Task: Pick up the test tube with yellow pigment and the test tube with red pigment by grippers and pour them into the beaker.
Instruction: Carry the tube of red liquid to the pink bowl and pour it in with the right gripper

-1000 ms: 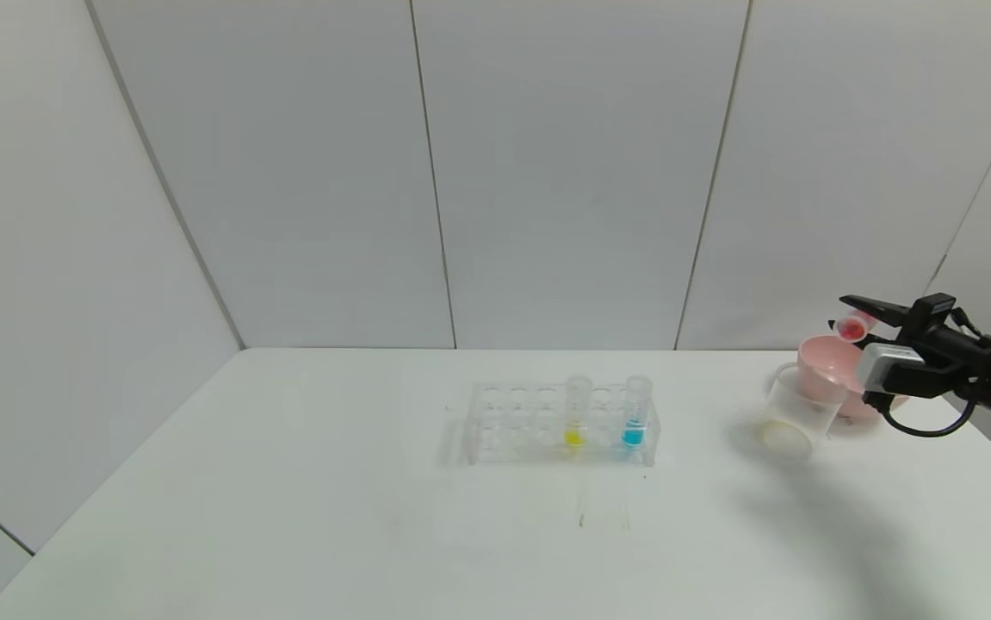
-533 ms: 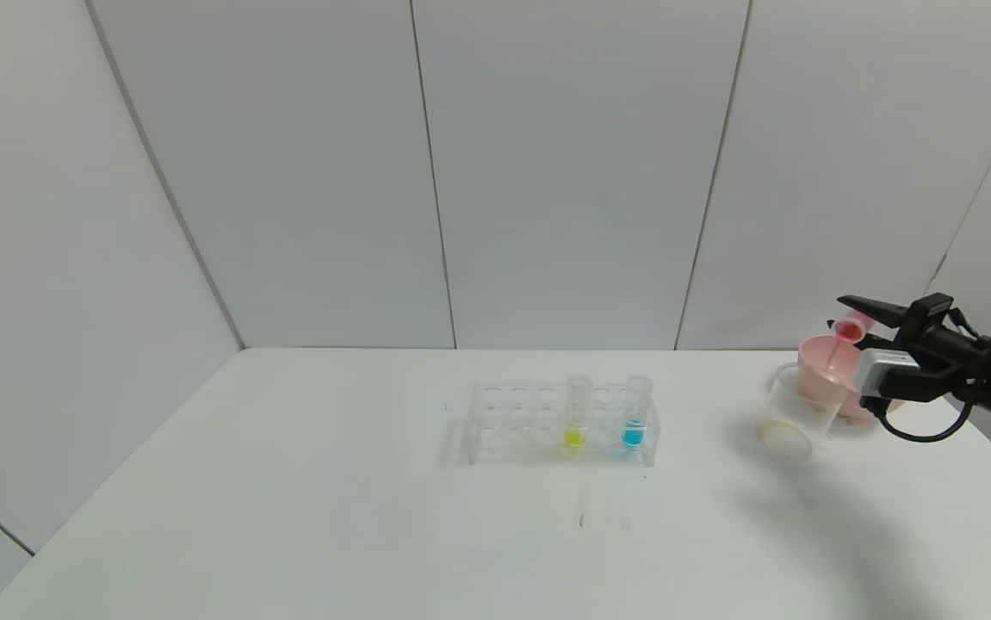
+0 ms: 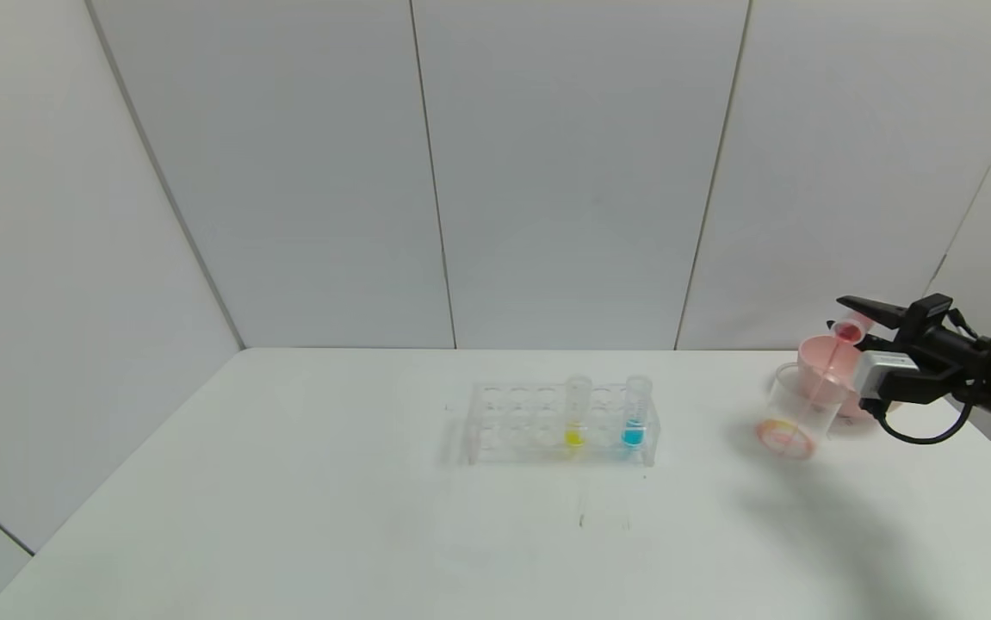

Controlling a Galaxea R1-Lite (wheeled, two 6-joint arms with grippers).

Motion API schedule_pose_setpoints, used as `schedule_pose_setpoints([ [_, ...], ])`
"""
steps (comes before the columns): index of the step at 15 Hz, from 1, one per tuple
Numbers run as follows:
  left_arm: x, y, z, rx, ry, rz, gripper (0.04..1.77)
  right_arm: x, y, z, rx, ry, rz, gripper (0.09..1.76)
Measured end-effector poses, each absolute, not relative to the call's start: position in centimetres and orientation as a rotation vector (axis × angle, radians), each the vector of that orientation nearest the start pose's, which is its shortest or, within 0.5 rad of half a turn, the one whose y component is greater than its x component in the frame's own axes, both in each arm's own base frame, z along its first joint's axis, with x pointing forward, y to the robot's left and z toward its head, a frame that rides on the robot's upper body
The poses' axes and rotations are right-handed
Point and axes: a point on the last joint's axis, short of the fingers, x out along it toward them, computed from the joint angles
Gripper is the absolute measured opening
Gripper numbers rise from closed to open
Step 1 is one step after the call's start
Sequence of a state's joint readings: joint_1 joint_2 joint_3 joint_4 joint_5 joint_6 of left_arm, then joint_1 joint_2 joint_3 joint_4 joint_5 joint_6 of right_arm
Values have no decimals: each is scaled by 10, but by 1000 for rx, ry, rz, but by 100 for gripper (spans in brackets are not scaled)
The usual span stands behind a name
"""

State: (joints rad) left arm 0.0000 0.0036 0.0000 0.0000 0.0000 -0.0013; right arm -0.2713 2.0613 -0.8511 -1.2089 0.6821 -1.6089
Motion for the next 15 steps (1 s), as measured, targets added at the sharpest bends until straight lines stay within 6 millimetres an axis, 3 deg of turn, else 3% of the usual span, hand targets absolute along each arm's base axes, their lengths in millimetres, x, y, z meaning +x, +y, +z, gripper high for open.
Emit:
schedule_pose_setpoints([
  [15,-23,0,76,-1,4,0,176,364,-86,132,-1630,-355,303,55],
])
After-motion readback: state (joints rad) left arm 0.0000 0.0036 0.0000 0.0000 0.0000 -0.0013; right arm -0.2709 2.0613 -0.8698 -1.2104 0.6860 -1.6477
